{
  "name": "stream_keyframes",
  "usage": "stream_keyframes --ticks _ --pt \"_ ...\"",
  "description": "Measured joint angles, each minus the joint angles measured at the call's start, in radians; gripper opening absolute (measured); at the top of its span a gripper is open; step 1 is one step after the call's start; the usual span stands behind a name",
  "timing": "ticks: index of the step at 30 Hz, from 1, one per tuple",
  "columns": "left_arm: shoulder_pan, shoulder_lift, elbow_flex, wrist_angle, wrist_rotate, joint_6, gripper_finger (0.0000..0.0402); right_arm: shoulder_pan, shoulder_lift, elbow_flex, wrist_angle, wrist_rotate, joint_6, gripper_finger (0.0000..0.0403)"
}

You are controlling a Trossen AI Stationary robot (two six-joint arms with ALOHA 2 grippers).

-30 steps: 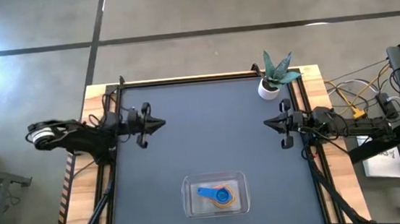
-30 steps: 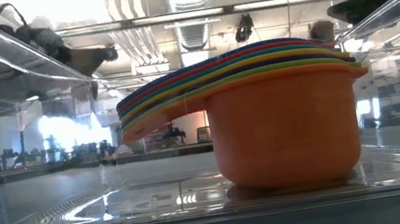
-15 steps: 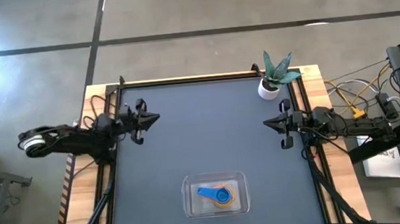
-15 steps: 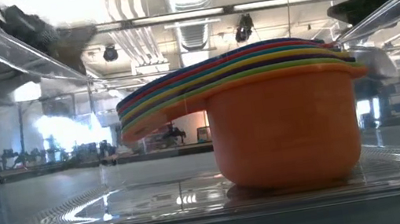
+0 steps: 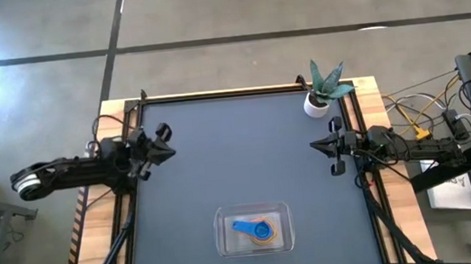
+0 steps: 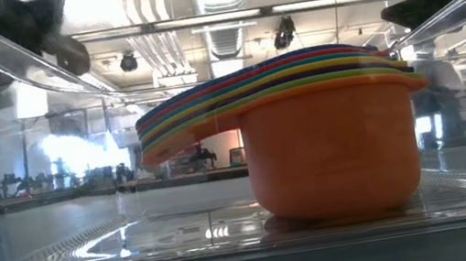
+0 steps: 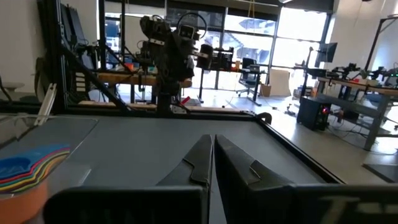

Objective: Nest measuring cups in basket
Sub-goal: Return to Home Position

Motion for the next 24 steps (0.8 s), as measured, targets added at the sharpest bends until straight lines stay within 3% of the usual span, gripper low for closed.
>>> stream_keyframes --ticks 5,9,11,16,21,24 --pt "0.006 -0.200 0.010 0.003 0.045 -0.064 0.0000 0.000 0.000 0.000 0.000 0.000 0.000 0.0009" --pt "0.009 -0.378 0.010 0.003 0.193 -0.105 0.0000 0.000 0.000 0.000 0.000 0.000 0.000 0.0009" --pt "0.009 -0.458 0.010 0.003 0.254 -0.177 0.0000 0.000 0.000 0.000 0.000 0.000 0.000 0.0009" --pt "0.010 -0.641 0.010 0.003 0.293 -0.368 0.0000 0.000 0.000 0.000 0.000 0.000 0.000 0.0009" --pt "0.009 -0.815 0.009 0.003 0.460 -0.536 0.0000 0.000 0.000 0.000 0.000 0.000 0.000 0.0009" --pt "0.009 -0.918 0.009 0.002 0.469 -0.608 0.0000 0.000 0.000 0.000 0.000 0.000 0.000 0.0009"
